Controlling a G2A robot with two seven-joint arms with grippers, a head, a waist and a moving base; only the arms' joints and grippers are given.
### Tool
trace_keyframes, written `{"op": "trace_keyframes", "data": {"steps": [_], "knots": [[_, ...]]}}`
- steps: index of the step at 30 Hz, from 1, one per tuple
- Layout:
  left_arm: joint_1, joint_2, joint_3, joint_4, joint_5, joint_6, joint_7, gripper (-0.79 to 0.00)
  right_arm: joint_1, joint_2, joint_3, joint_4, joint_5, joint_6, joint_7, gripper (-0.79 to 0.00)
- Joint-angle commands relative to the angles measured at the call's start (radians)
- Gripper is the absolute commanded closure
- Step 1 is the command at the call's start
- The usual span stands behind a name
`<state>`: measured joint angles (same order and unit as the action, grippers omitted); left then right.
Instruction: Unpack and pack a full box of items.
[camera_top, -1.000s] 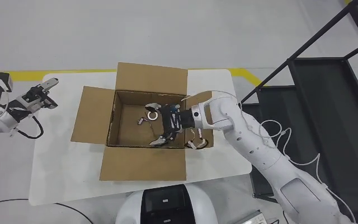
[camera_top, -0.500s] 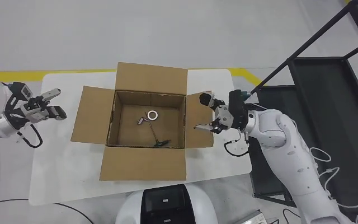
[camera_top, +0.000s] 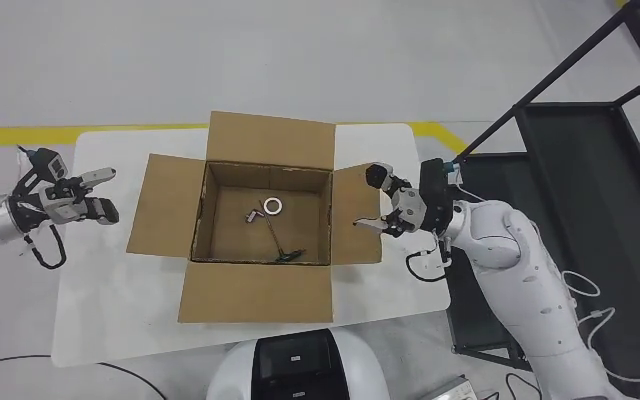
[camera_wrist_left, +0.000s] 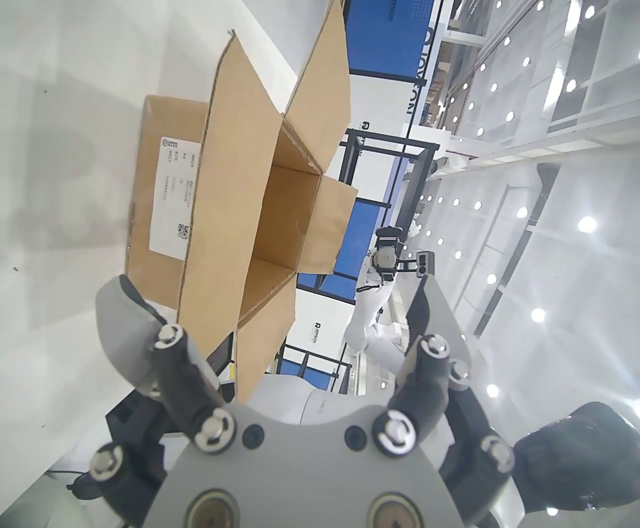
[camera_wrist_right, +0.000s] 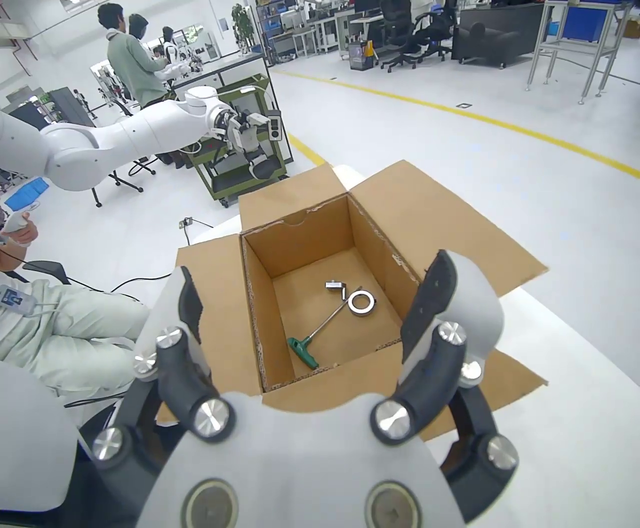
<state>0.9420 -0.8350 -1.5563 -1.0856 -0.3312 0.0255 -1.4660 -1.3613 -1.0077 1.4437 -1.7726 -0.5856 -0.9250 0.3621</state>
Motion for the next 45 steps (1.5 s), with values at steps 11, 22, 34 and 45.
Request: {"op": "trace_keyframes", "data": {"steps": [11, 22, 34, 45], "knots": [[0.027, 0.001, 0.014, -0.018, -0.031, -0.010, 0.053, -0.785, -0.034, 0.025, 0.015, 0.063, 0.676, 0.188, 0.226, -0.785], [-0.043, -0.031, 0.135, 0.119, -0.036, 0.006, 0.200, -0.785, -0.116, 0.040, 0.131, 0.184, 0.845, 0.355, 0.276, -0.785], [-0.122, -0.053, 0.185, 0.245, -0.180, 0.014, 0.041, -0.785, 0.004, 0.004, -0.087, 0.275, 1.045, 0.346, 0.420, -0.785], [-0.103, -0.051, 0.200, 0.109, -0.307, -0.004, -0.070, -0.785, 0.097, -0.022, -0.191, 0.301, 1.122, 0.325, 0.505, -0.785]]}}
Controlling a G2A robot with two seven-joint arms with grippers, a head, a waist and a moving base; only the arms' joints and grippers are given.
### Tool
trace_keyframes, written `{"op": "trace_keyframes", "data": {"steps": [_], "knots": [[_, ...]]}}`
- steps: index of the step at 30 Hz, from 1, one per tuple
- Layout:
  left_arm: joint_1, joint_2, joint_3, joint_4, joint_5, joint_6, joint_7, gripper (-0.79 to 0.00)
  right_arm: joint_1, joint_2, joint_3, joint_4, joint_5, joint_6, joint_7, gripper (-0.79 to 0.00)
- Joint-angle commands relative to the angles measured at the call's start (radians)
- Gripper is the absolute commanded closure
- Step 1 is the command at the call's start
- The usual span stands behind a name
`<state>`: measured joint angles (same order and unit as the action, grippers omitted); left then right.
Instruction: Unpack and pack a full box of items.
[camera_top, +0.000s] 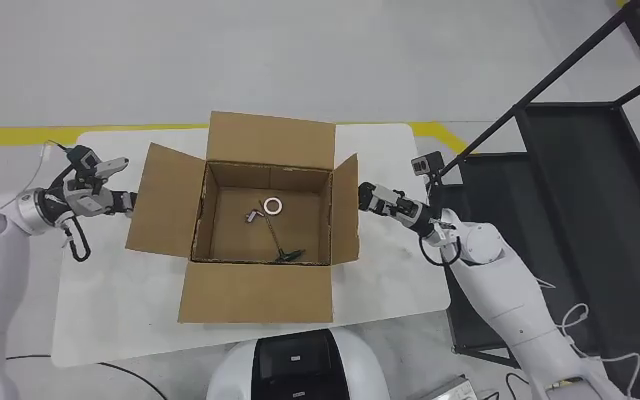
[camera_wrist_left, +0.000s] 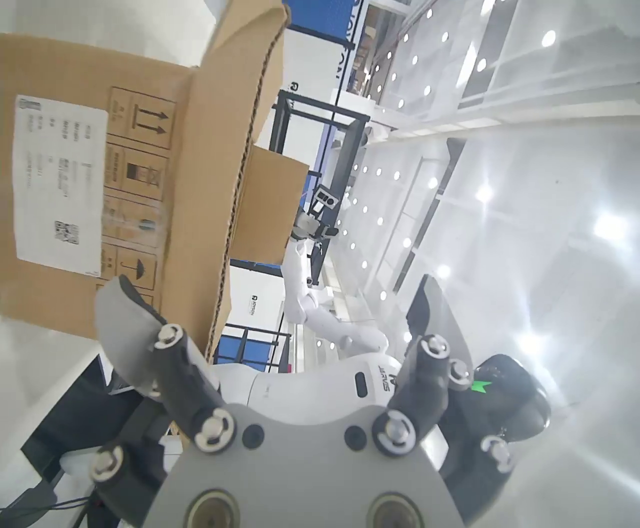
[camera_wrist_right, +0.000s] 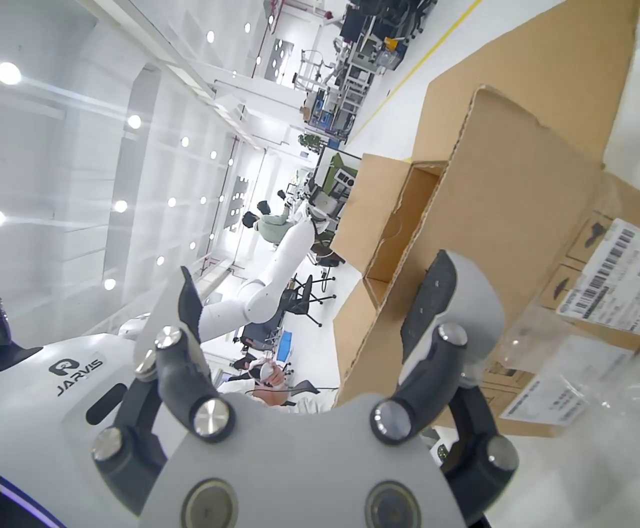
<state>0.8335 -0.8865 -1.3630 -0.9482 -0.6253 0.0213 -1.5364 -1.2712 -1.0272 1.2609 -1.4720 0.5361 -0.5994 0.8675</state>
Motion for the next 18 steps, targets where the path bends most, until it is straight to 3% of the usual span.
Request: {"op": "trace_keyframes", "data": {"steps": [1, 7, 18], "knots": [[0.012, 0.002, 0.013, -0.052, -0.021, 0.001, 0.000, -0.785, 0.016, -0.005, -0.020, 0.002, 0.002, 0.000, 0.001, -0.785], [0.019, 0.010, 0.057, -0.162, -0.025, -0.013, 0.000, -0.785, 0.080, -0.026, -0.100, 0.021, -0.024, 0.010, 0.004, -0.785], [-0.016, 0.008, 0.170, -0.250, -0.013, -0.017, 0.000, -0.785, 0.193, -0.070, -0.236, 0.101, -0.111, 0.027, -0.031, -0.785]]}}
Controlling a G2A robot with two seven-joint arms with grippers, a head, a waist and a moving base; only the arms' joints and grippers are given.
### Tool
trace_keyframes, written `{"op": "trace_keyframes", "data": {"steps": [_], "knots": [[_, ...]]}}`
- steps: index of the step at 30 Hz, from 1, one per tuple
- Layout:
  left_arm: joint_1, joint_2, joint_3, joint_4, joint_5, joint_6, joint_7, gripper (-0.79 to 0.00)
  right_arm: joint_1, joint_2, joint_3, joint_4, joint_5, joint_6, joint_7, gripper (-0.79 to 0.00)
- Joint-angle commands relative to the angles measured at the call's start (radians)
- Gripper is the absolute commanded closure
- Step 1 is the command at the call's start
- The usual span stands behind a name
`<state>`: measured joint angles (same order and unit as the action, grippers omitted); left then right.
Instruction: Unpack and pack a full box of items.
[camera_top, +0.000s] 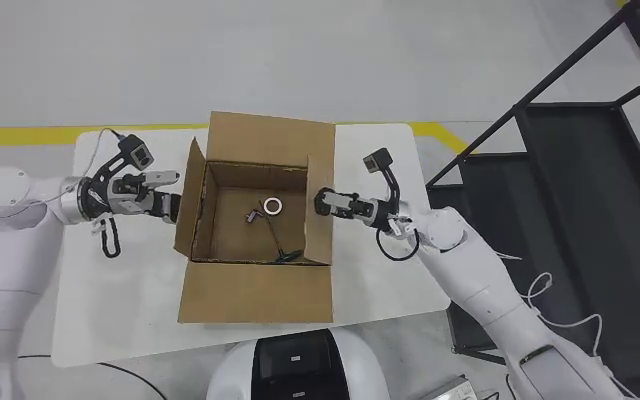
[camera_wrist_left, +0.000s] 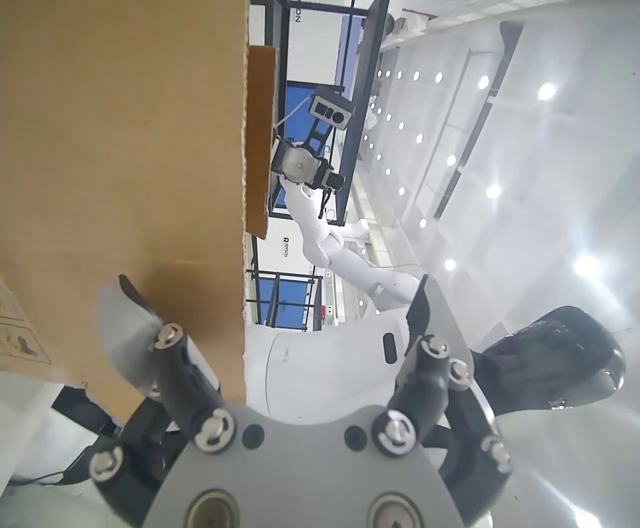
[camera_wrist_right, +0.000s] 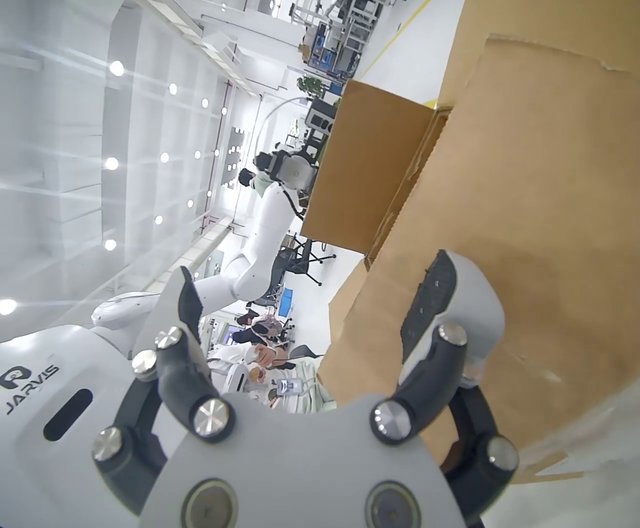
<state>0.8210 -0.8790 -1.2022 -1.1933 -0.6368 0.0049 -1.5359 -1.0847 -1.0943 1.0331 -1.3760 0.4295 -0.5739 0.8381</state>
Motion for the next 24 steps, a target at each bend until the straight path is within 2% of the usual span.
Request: {"op": "trace_keyframes", "data": {"steps": [1, 9, 19, 24], "knots": [[-0.007, 0.000, 0.019, -0.012, -0.002, -0.002, 0.000, -0.785, 0.016, -0.006, -0.017, 0.015, -0.023, 0.005, -0.004, -0.785], [-0.054, -0.001, 0.129, -0.032, 0.006, 0.007, 0.000, -0.785, 0.065, -0.028, -0.074, 0.073, -0.111, 0.024, -0.036, -0.785], [-0.137, -0.030, 0.296, 0.075, 0.002, 0.045, 0.000, -0.785, 0.090, -0.046, -0.117, 0.109, -0.202, 0.045, -0.053, -0.785], [-0.176, -0.050, 0.351, 0.131, 0.051, 0.041, 0.005, -0.785, 0.095, -0.049, -0.123, 0.103, -0.236, 0.054, -0.052, -0.785]]}}
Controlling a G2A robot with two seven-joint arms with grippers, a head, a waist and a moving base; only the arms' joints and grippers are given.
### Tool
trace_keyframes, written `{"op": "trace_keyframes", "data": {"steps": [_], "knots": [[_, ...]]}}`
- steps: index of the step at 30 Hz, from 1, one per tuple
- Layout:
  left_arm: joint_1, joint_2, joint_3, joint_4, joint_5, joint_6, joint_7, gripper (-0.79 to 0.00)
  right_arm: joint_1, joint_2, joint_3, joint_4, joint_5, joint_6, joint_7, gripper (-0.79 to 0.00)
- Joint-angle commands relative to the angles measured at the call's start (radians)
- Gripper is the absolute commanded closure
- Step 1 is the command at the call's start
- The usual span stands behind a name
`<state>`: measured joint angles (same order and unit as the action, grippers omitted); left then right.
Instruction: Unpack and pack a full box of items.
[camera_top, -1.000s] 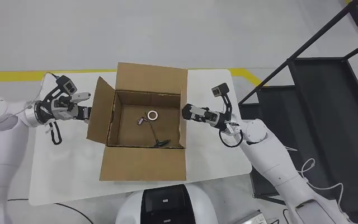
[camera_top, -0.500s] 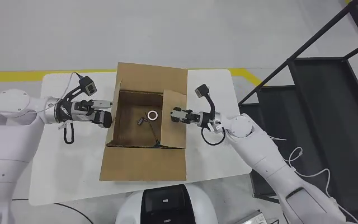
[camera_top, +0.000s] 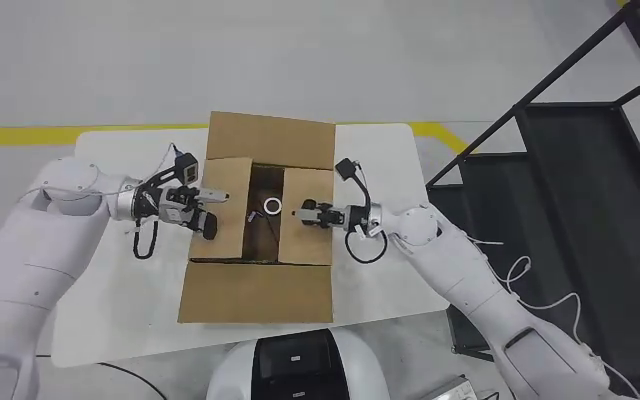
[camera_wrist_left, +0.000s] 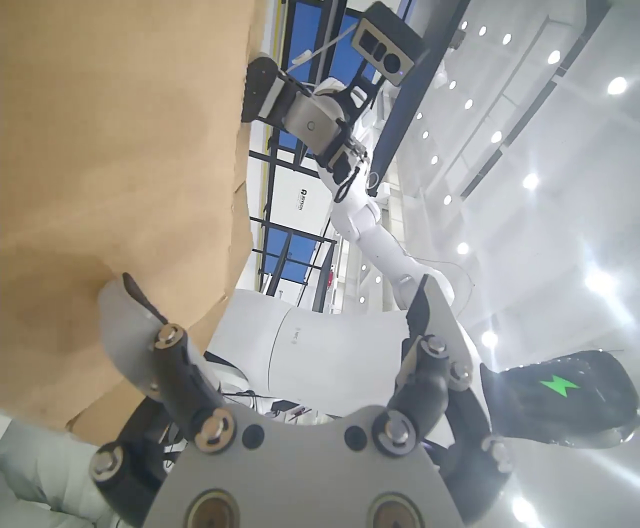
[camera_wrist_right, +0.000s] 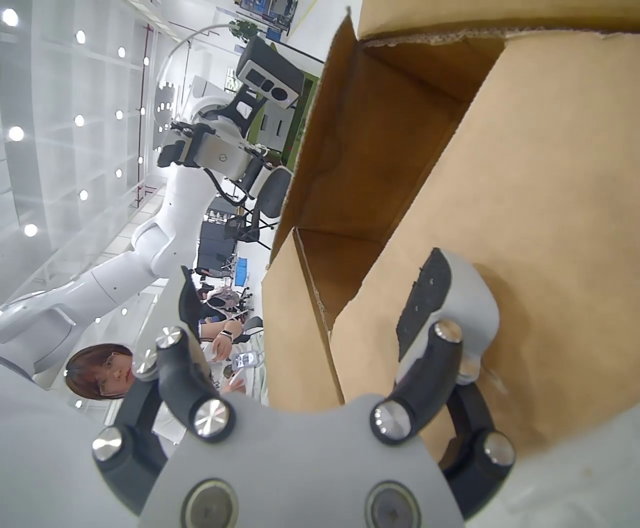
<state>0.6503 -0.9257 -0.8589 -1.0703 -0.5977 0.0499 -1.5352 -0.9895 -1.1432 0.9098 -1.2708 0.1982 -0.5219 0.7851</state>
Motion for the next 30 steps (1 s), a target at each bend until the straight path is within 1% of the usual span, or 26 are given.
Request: {"op": "trace_keyframes", "data": {"steps": [1, 5, 9, 12, 13, 15, 18, 20, 23, 26, 30], "knots": [[-0.012, -0.007, 0.015, 0.015, 0.027, -0.008, 0.015, -0.785, 0.000, 0.000, 0.000, -0.005, -0.009, 0.004, 0.001, -0.785], [-0.027, -0.018, 0.036, 0.033, 0.065, -0.020, 0.050, -0.785, -0.004, 0.001, 0.008, -0.020, -0.022, 0.014, 0.008, -0.785], [-0.034, -0.027, 0.046, 0.053, 0.066, -0.011, 0.043, -0.785, -0.016, 0.005, 0.025, -0.047, -0.012, 0.020, 0.024, -0.785], [-0.042, -0.032, 0.041, 0.074, 0.035, -0.006, 0.022, -0.785, -0.037, 0.014, 0.062, -0.080, 0.063, 0.002, 0.062, -0.785], [-0.046, -0.032, 0.034, 0.081, 0.020, -0.007, 0.008, -0.785, -0.051, 0.019, 0.082, -0.090, 0.110, -0.004, 0.086, -0.785], [-0.052, -0.029, 0.014, 0.086, -0.023, -0.011, -0.001, -0.785, -0.075, 0.035, 0.137, -0.107, 0.145, -0.009, 0.147, -0.785], [-0.055, -0.014, -0.021, 0.084, -0.082, -0.018, -0.001, -0.785, -0.135, 0.063, 0.229, -0.133, 0.175, 0.000, 0.221, -0.785], [-0.053, 0.001, -0.049, 0.082, -0.117, -0.024, -0.001, -0.785, -0.182, 0.083, 0.291, -0.154, 0.150, 0.024, 0.250, -0.785], [-0.040, 0.024, -0.095, 0.080, -0.163, -0.036, -0.001, -0.785, -0.270, 0.105, 0.353, -0.207, 0.124, 0.061, 0.292, -0.785], [-0.023, 0.045, -0.131, 0.078, -0.186, -0.040, -0.001, -0.785, -0.350, 0.115, 0.370, -0.265, 0.104, 0.088, 0.312, -0.785], [-0.001, 0.066, -0.165, 0.076, -0.201, -0.043, -0.001, -0.785, -0.417, 0.117, 0.351, -0.295, 0.057, 0.089, 0.269, -0.785]]}}
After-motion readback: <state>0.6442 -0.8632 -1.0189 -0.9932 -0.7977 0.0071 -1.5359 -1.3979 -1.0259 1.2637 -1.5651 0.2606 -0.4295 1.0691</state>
